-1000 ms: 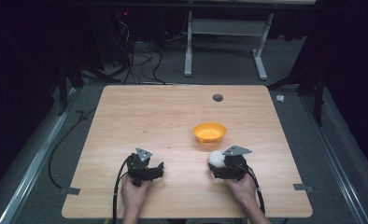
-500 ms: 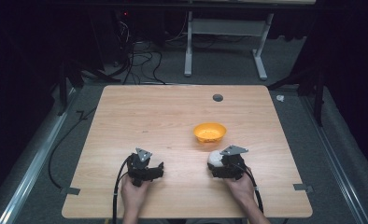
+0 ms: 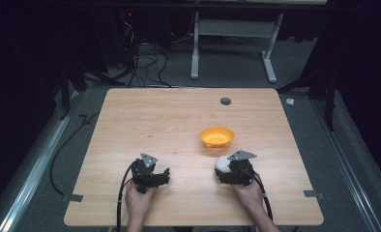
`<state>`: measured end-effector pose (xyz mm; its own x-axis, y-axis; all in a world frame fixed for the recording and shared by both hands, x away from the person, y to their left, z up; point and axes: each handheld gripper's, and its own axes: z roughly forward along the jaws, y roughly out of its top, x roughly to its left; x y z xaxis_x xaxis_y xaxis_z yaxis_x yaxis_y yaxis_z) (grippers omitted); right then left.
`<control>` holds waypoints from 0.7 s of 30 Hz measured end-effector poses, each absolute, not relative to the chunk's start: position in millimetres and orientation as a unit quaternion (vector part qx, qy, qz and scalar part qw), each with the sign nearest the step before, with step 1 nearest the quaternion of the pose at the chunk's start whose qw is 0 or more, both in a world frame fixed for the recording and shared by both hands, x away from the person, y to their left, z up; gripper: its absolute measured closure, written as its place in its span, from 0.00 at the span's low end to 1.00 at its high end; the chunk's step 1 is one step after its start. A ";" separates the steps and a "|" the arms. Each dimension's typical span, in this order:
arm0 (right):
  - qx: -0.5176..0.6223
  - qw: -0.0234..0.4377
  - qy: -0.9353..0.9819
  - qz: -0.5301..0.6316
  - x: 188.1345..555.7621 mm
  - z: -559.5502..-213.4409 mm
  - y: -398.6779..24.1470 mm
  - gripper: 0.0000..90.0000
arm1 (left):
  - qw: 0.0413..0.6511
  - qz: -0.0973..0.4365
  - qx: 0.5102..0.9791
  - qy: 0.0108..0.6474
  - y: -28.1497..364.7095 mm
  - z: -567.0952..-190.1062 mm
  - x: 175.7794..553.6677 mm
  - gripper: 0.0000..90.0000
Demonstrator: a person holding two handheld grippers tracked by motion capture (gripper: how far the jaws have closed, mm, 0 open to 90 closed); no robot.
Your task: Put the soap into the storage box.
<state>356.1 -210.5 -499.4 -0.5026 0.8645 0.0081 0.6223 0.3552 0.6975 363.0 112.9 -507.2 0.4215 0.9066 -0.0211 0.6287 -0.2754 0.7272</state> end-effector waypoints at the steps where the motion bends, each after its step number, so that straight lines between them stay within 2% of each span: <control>1: 0.464 0.185 0.802 0.328 356.0 -499.4 -210.4 0.26 | 0.339 0.205 0.772 0.497 112.9 -507.2 363.0 0.16; 21: 0.457 0.186 0.804 0.333 354.7 -496.6 -209.2 0.26 | 0.340 0.204 0.772 0.497 112.8 -507.2 362.6 0.16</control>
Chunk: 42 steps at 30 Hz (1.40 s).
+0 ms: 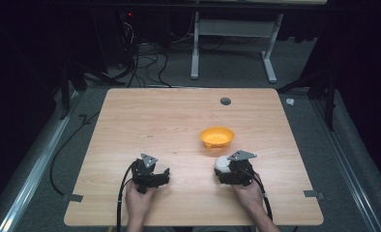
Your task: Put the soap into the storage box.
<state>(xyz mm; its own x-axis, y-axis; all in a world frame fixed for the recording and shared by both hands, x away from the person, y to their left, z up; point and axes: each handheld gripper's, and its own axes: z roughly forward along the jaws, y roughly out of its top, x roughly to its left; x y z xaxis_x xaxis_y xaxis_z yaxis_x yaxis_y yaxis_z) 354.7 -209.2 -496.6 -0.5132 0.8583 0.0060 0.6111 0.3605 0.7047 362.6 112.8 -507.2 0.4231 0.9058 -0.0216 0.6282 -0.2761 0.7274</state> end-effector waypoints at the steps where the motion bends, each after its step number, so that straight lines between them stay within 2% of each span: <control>1: 0.459 0.185 0.802 0.334 354.3 -496.3 -209.1 0.26 | 0.340 0.204 0.772 0.497 112.8 -507.2 362.6 0.16; 42: 0.450 0.170 0.803 0.351 362.0 -465.0 -212.4 0.26 | 0.339 0.204 0.772 0.497 112.8 -507.1 362.1 0.16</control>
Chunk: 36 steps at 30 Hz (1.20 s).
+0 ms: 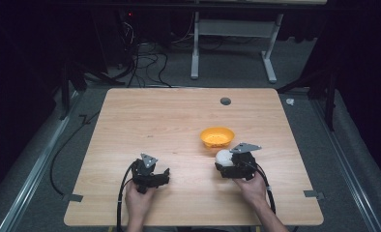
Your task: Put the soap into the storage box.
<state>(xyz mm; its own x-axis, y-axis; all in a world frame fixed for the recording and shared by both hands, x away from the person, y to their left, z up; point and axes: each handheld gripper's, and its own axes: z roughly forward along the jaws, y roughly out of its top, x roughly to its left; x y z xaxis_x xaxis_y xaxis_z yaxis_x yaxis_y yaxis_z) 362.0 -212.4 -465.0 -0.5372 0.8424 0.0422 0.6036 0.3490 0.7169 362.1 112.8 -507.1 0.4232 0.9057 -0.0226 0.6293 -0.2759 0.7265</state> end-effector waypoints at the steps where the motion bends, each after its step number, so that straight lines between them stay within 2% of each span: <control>1: 0.448 0.170 0.805 0.351 362.9 -464.4 -211.6 0.26 | 0.339 0.204 0.772 0.497 112.8 -507.1 362.1 0.16; 22: 0.439 0.158 0.807 0.362 378.2 -437.3 -198.1 0.26 | 0.338 0.204 0.773 0.496 112.7 -507.0 362.0 0.16; 36: 0.444 0.179 0.788 0.386 393.2 -419.8 -206.5 0.26 | 0.338 0.206 0.774 0.495 112.0 -507.2 361.8 0.16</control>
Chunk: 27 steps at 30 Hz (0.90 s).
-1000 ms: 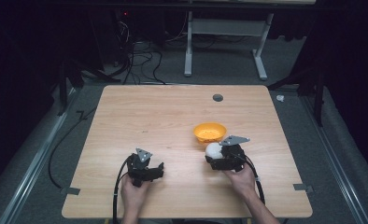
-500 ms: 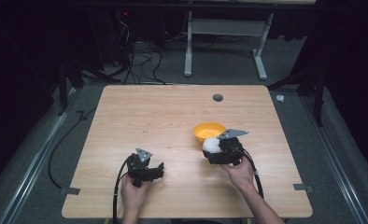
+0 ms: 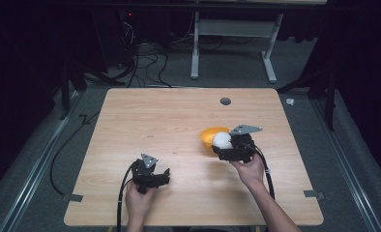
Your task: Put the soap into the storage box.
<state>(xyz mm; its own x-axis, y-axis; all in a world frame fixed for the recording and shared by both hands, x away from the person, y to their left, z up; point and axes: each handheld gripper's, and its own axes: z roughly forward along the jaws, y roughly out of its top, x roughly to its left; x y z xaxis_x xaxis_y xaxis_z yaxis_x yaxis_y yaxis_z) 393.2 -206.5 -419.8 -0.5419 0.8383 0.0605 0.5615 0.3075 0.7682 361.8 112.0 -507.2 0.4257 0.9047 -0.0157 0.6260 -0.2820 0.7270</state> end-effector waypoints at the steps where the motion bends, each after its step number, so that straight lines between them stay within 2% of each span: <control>1: 0.443 0.186 0.787 0.388 394.9 -417.0 -207.7 0.26 | 0.338 0.206 0.774 0.494 111.9 -507.2 361.8 0.16; 17: 0.464 0.196 0.771 0.390 410.8 -411.3 -223.1 0.26 | 0.338 0.204 0.775 0.493 111.6 -507.0 361.6 0.16; 27: 0.463 0.202 0.774 0.381 427.1 -409.7 -217.3 0.26 | 0.338 0.204 0.776 0.492 111.6 -507.0 361.5 0.16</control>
